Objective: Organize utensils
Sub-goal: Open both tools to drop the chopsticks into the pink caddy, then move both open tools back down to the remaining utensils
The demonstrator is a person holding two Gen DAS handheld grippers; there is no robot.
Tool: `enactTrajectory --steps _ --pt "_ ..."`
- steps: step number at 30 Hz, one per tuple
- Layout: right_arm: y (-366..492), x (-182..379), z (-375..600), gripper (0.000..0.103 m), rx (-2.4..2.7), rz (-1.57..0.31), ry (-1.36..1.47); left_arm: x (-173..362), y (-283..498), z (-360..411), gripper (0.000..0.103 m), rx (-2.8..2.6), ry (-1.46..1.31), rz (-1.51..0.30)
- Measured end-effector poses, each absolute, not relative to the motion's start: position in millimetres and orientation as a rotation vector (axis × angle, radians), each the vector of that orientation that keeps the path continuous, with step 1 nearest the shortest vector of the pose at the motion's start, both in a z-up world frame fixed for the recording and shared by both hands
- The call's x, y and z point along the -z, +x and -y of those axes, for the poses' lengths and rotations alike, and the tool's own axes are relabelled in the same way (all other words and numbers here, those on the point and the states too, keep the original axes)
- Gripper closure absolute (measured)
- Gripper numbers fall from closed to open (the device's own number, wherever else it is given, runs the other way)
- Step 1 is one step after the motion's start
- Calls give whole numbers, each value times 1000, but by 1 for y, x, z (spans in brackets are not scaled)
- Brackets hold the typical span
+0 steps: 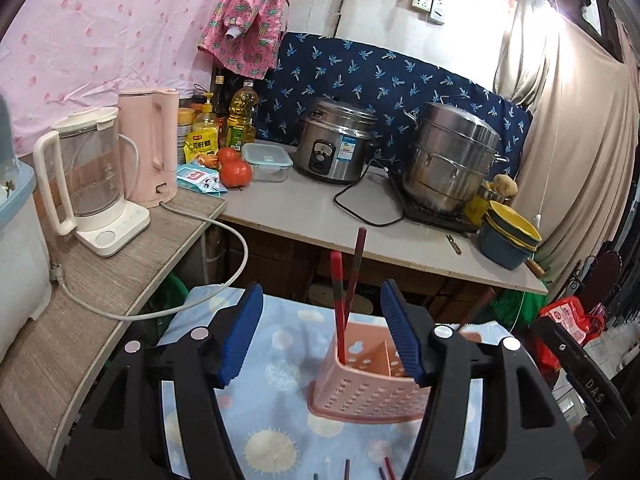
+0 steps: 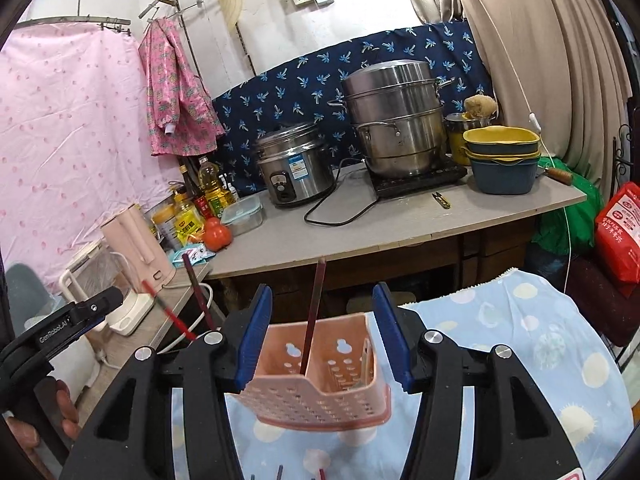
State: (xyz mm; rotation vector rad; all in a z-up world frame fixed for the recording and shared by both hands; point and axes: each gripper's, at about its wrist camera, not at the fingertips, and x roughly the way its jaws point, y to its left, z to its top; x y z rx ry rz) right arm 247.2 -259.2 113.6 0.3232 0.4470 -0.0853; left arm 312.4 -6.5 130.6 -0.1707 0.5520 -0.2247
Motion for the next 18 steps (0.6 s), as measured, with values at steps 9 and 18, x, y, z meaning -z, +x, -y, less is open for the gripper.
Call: enactTrajectory --steps 9,18 --pt "183 -90 250 51 52 -537 308 -112 253 2 45 239 -128 -601" --pt "105 -37 244 53 57 -695 302 -59 186 -2 45 249 -95 -731"
